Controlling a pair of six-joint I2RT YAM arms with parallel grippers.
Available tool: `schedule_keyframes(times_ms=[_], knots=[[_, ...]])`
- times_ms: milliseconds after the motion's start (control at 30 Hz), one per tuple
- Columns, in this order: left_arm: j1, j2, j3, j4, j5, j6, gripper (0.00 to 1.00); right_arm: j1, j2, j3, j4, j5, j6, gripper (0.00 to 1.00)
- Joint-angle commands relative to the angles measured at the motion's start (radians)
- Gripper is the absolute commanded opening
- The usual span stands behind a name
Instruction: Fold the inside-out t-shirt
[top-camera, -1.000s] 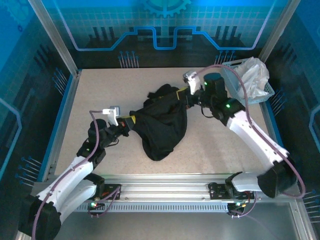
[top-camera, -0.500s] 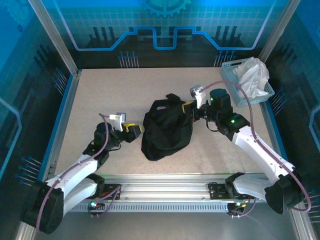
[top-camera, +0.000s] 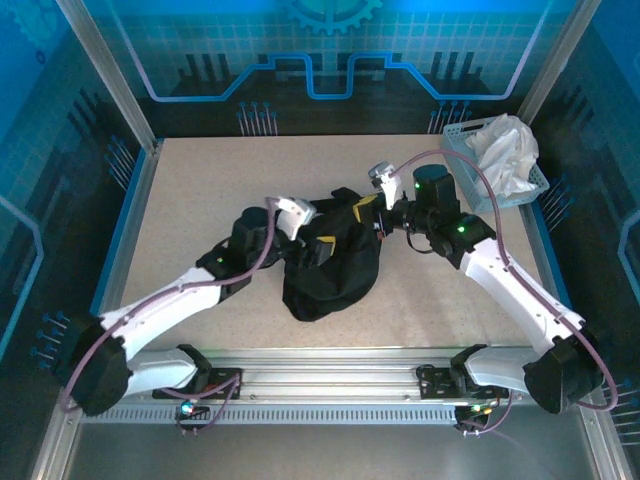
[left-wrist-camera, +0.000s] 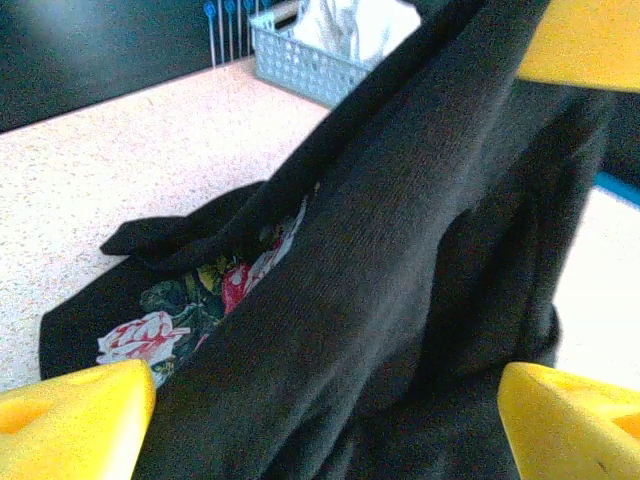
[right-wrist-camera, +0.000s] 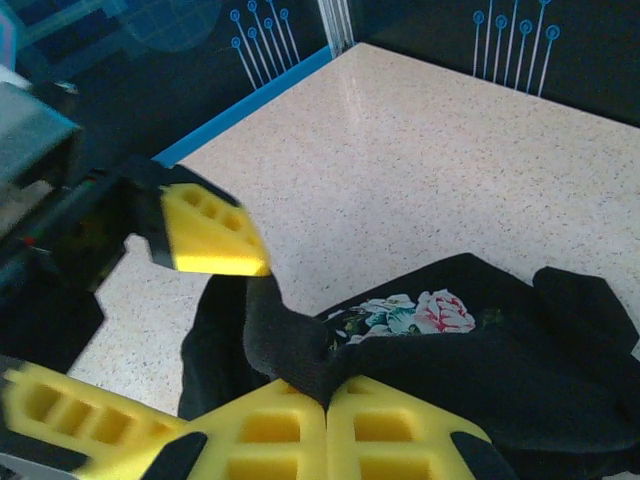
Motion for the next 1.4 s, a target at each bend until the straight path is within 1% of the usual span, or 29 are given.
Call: schedule_keyframes(times_ms=[0, 67, 167, 200, 233, 267, 300, 333, 400, 467, 533, 567, 600, 633, 733, 833, 967, 1000, 1033, 1067, 1167, 1200, 1233, 1267, 1300, 1367], knots=[[-0.017, 0.111, 0.103, -0.102, -0.013, 0.121, 0.86, 0.015, -0.002, 0.039, -0.001, -0.032, -0.018, 0.0], [-0.017, 0.175, 0.168, -0.146, 0.026, 0.125, 0.77, 0.016, -0.003, 0.039, -0.004, -0.024, -0.02, 0.0], [-0.015, 0.253, 0.255, -0.198, 0.069, 0.113, 0.56, 0.016, -0.004, 0.039, -0.01, 0.003, -0.019, 0.0], [-0.015, 0.274, 0.29, -0.227, 0.086, 0.104, 0.47, 0.017, -0.002, 0.041, -0.019, 0.03, -0.013, 0.0], [-0.014, 0.291, 0.327, -0.267, 0.093, 0.082, 0.35, 0.016, 0.002, 0.049, -0.042, 0.109, 0.013, 0.0], [-0.01, 0.3, 0.36, -0.306, 0.097, 0.05, 0.21, 0.015, 0.008, 0.065, -0.086, 0.22, 0.054, 0.04], [-0.002, 0.303, 0.393, -0.35, 0.105, 0.001, 0.06, 0.008, 0.018, 0.087, -0.148, 0.341, 0.089, 0.12], [0.007, 0.296, 0.415, -0.385, 0.122, -0.057, 0.0, 0.0, 0.029, 0.104, -0.206, 0.429, 0.109, 0.2], [0.026, 0.265, 0.421, -0.404, 0.192, -0.183, 0.0, -0.001, 0.03, 0.103, -0.248, 0.503, 0.119, 0.35], [0.041, 0.228, 0.4, -0.399, 0.244, -0.301, 0.0, 0.026, 0.011, 0.069, -0.239, 0.508, 0.122, 0.47], [0.063, 0.185, 0.366, -0.377, 0.285, -0.405, 0.0, 0.096, -0.033, 0.01, -0.198, 0.516, 0.104, 0.56], [0.073, 0.167, 0.351, -0.368, 0.296, -0.441, 0.0, 0.137, -0.055, -0.022, -0.175, 0.527, 0.093, 0.59], [0.082, 0.15, 0.337, -0.362, 0.306, -0.47, 0.0, 0.186, -0.083, -0.061, -0.147, 0.552, 0.08, 0.65], [0.089, 0.136, 0.33, -0.367, 0.306, -0.486, 0.0, 0.233, -0.108, -0.105, -0.119, 0.57, 0.074, 0.69], [0.1, 0.113, 0.323, -0.395, 0.297, -0.509, 0.0, 0.328, -0.144, -0.202, -0.019, 0.588, 0.089, 0.73], [0.102, 0.092, 0.301, -0.364, 0.32, -0.538, 0.0, 0.352, -0.09, -0.245, 0.05, 0.57, 0.114, 0.76], [0.101, 0.065, 0.28, -0.341, 0.338, -0.559, 0.0, 0.353, 0.034, -0.183, 0.12, 0.555, 0.118, 0.79], [0.101, 0.056, 0.276, -0.344, 0.334, -0.554, 0.0, 0.352, 0.059, -0.17, 0.138, 0.564, 0.124, 0.78], [0.102, 0.047, 0.27, -0.347, 0.327, -0.553, 0.0, 0.344, 0.08, -0.156, 0.15, 0.575, 0.135, 0.76], [0.102, 0.039, 0.265, -0.349, 0.322, -0.55, 0.0, 0.333, 0.096, -0.145, 0.155, 0.573, 0.149, 0.7], [0.11, 0.004, 0.244, -0.342, 0.282, -0.556, 0.0, 0.282, 0.118, -0.139, 0.166, 0.497, 0.184, 0.38], [0.12, -0.013, 0.231, -0.332, 0.259, -0.567, 0.0, 0.263, 0.115, -0.145, 0.168, 0.441, 0.18, 0.26], [0.136, -0.032, 0.215, -0.322, 0.229, -0.584, 0.0, 0.242, 0.102, -0.154, 0.17, 0.378, 0.163, 0.18], [0.153, -0.048, 0.201, -0.316, 0.203, -0.599, 0.0, 0.224, 0.084, -0.165, 0.171, 0.307, 0.143, 0.12], [0.177, -0.069, 0.183, -0.308, 0.172, -0.61, 0.0, 0.192, 0.055, -0.178, 0.176, 0.198, 0.116, 0.07], [0.214, -0.097, 0.157, -0.307, 0.096, -0.611, 0.0, 0.129, 0.004, -0.188, 0.191, -0.045, 0.082, 0.05]])
